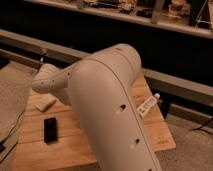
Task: Place the pepper in the ceramic bowl
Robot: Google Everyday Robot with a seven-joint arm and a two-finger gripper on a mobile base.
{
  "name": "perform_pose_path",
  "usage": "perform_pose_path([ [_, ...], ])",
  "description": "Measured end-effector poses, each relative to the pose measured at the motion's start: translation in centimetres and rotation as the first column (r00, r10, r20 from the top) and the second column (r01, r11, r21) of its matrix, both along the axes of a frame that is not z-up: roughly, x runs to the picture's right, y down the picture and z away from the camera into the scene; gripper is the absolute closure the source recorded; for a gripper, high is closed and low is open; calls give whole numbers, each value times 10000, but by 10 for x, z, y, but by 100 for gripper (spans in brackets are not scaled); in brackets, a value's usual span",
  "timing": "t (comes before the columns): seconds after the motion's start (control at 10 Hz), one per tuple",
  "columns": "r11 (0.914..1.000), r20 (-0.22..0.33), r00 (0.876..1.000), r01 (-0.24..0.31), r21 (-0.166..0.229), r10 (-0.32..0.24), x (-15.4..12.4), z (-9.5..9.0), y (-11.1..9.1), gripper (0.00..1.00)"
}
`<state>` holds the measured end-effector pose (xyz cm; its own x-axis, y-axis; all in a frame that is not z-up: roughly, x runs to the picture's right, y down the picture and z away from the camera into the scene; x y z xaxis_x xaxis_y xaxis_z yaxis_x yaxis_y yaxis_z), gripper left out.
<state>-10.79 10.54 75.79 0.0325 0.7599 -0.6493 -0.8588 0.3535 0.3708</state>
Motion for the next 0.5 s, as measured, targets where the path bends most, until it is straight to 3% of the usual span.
perform_pose_path([
  [0.5, 9999, -89, 9999, -102, -54, 101, -2, 1, 0, 25],
])
